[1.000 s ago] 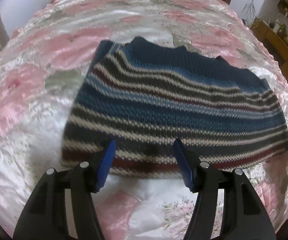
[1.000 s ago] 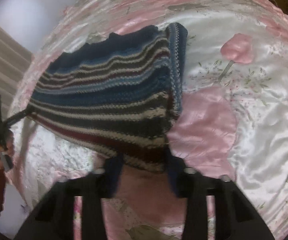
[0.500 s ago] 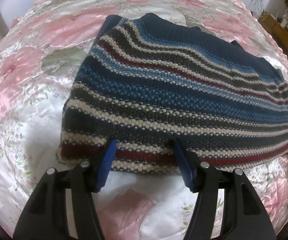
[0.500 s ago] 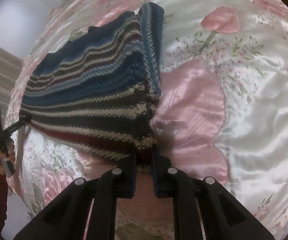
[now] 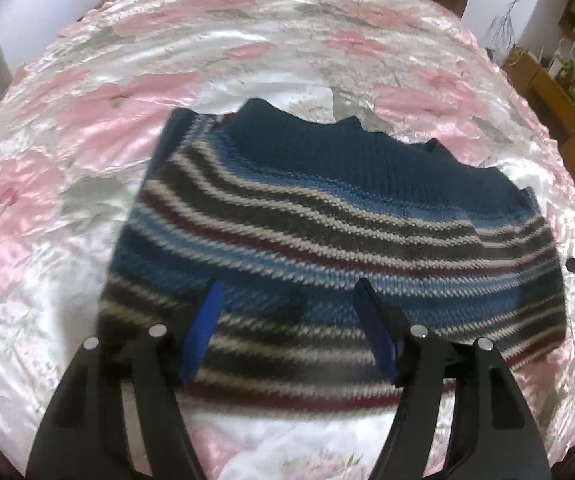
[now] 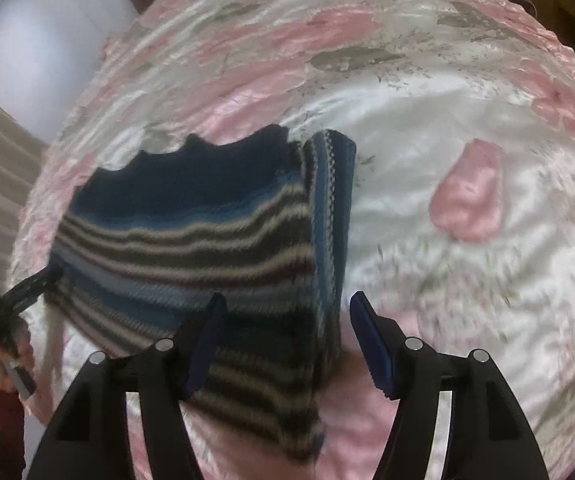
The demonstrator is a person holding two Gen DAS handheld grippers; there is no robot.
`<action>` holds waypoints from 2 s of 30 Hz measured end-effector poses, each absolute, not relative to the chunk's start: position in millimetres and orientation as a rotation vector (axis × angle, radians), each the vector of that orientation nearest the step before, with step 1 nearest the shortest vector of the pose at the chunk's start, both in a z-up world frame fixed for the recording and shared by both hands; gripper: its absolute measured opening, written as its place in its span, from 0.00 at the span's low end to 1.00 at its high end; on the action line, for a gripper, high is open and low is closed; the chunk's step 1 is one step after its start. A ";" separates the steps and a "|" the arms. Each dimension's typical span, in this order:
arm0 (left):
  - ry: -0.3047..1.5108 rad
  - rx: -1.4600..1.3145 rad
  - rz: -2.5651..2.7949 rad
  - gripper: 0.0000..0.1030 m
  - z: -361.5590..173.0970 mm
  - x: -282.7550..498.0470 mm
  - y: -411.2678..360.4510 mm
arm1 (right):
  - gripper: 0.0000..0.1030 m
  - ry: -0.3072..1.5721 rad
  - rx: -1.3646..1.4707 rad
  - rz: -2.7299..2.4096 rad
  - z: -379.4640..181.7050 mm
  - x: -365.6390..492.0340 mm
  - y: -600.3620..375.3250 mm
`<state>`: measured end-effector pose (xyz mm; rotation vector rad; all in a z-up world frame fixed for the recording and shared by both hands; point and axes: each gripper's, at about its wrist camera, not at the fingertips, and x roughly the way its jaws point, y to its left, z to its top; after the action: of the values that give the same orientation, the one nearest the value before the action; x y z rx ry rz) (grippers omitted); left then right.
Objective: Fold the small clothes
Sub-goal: 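Grasp the folded sweater's side edge with the right tool, then lift the held side with the right tool and fold it over the sweater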
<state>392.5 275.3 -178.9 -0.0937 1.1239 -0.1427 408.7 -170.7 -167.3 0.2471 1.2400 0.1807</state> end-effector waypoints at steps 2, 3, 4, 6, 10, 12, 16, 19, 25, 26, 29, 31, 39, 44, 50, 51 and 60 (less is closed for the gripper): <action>1.141 -0.083 -0.136 0.66 -188.0 399.7 272.0 | 0.46 1.272 0.260 0.178 -179.4 422.8 -168.4; 1.152 -0.085 -0.133 0.66 -192.1 401.2 270.9 | 0.30 1.282 0.268 0.186 -183.1 426.3 -169.8; 1.165 -0.090 -0.132 0.66 -196.6 403.7 271.5 | 0.26 1.289 0.280 0.197 -185.5 428.0 -170.0; 1.176 -0.081 -0.134 0.65 -203.0 403.4 275.6 | 0.15 1.266 0.273 0.199 -182.9 428.5 -170.5; 1.177 -0.064 -0.147 0.65 -208.4 406.9 274.9 | 0.12 1.257 0.287 0.167 -184.0 426.9 -185.0; 1.184 -0.098 -0.147 0.65 -212.4 409.4 278.8 | 0.12 1.279 0.307 0.145 -195.9 426.4 -191.1; 1.181 -0.099 -0.150 0.65 -216.5 409.2 281.5 | 0.12 1.283 0.333 0.131 -211.5 421.0 -192.3; 1.174 -0.062 -0.146 0.65 -216.9 407.6 277.4 | 0.13 1.285 0.342 0.126 -214.3 420.5 -193.3; 1.175 -0.071 -0.136 0.65 -200.5 403.7 275.0 | 0.51 1.250 0.384 0.143 -183.4 408.1 -195.9; 1.159 -0.090 -0.151 0.67 -191.7 398.8 275.7 | 0.62 1.231 0.371 0.154 -172.4 400.0 -195.2; 1.123 -0.107 -0.167 0.71 -175.2 387.4 276.5 | 0.77 1.214 0.358 0.185 -156.5 380.5 -195.6; 1.121 -0.116 -0.173 0.71 -173.0 384.8 276.3 | 0.77 1.242 0.362 0.208 -159.8 375.4 -195.0; 1.163 -0.110 -0.152 0.71 -192.1 388.2 276.7 | 0.77 1.334 0.409 0.208 -203.3 378.0 -197.8; 1.185 -0.114 -0.139 0.71 -207.3 389.5 283.8 | 0.78 1.327 0.460 0.205 -223.3 386.3 -200.8; 1.178 -0.079 -0.144 0.76 -212.0 388.7 279.0 | 0.48 1.307 0.470 0.244 -228.3 387.3 -192.8; 1.177 -0.077 -0.143 0.76 -212.3 388.7 278.7 | 0.45 1.311 0.484 0.254 -230.4 388.1 -188.7; 1.214 -0.085 -0.149 0.76 -208.1 387.3 280.4 | 0.24 1.225 0.464 0.275 -187.9 374.9 -184.8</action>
<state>387.3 280.4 -208.1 -0.0852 1.2141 -0.1487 374.9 -184.8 -187.9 0.4644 1.2247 0.2751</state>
